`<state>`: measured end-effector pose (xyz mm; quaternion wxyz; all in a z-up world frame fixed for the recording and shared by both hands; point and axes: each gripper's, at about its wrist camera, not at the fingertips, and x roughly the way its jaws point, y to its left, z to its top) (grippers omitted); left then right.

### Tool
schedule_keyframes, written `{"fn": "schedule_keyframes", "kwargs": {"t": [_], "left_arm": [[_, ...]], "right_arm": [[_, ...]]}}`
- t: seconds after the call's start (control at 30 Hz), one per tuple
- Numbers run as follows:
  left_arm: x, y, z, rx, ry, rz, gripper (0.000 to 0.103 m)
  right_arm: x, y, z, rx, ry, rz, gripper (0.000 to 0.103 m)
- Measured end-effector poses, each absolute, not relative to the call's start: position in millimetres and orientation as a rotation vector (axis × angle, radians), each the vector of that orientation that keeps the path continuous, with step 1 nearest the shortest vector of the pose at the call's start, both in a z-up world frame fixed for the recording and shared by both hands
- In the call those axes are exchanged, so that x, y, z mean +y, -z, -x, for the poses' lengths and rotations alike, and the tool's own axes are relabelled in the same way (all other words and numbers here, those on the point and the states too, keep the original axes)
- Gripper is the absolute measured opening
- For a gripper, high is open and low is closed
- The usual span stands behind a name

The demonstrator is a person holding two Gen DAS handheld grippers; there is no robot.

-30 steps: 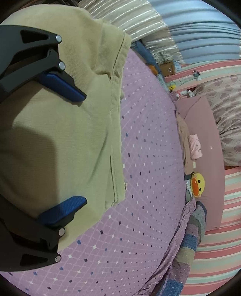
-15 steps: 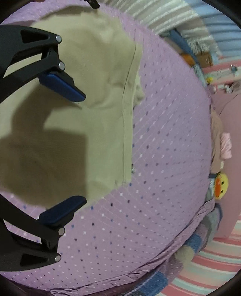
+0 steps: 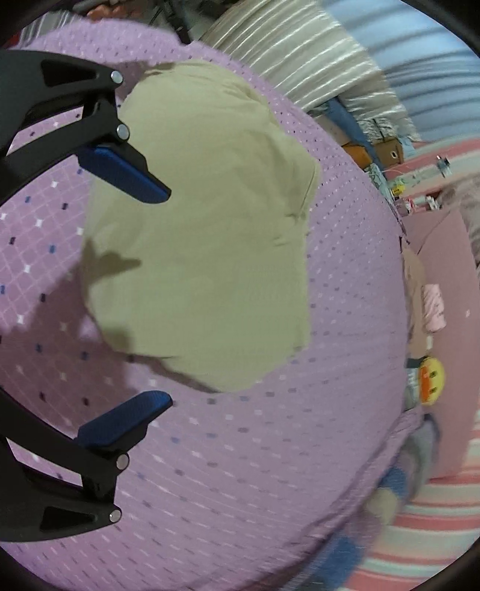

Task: Fold large clothes
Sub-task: 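Slide both tools under the folded jacket's edge and close them on it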

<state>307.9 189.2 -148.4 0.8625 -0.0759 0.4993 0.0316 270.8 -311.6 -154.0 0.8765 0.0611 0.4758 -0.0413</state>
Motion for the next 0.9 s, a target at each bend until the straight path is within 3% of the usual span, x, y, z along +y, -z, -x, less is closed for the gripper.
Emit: {"fn": "schedule_keyframes", "kwargs": {"t": [0.4, 0.77, 0.9], "left_arm": [[191.3, 212.0, -308.7, 1.077, -0.024, 0.197, 0.1], [188.9, 231.4, -324.1, 1.078, 0.013, 0.192, 0.1], [196.7, 236.6, -324.0, 1.074, 0.048, 0.204, 0.1]], "right_arm": [[-362.6, 245.3, -282.1, 1.032, 0.053, -0.362, 0.101], [-342.2, 276.4, -305.1, 1.033, -0.056, -0.421, 0.1], [-327.6, 269.9, -311.5, 1.05, -0.081, -0.348, 0.081]]}}
